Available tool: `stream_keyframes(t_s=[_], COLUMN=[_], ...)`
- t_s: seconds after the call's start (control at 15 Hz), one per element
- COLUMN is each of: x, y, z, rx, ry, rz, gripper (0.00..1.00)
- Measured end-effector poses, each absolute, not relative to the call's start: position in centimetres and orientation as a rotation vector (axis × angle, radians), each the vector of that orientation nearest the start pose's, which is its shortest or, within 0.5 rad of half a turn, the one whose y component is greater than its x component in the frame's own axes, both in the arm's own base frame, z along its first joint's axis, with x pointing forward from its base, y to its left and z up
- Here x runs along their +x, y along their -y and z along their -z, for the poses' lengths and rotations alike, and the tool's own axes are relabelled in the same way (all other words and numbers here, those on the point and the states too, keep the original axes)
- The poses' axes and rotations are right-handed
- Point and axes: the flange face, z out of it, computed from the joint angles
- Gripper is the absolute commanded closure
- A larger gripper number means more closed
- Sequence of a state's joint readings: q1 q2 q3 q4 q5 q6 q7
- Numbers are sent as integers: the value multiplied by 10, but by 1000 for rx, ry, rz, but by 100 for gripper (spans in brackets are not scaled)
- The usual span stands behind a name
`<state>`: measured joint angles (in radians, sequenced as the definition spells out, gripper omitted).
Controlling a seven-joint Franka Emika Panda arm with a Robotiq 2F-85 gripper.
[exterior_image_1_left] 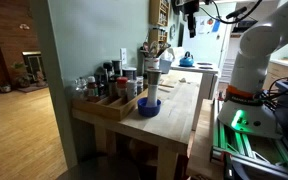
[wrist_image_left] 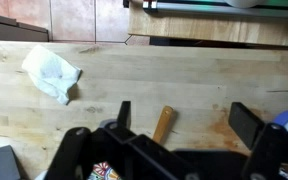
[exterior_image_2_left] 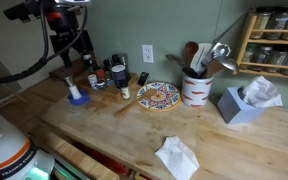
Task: Move the tissue box backwards
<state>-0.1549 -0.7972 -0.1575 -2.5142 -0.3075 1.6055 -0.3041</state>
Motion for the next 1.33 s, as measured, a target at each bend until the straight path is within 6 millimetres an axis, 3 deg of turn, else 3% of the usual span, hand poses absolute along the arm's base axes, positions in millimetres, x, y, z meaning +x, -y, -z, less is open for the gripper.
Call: stream_keyframes(t_s=[1.13, 1.33], x=[277, 277], y=[130, 147], z=[-521, -525], rx=[-3281, -3250], ry=[122, 20], rz=[-271, -240], gripper=[0, 0])
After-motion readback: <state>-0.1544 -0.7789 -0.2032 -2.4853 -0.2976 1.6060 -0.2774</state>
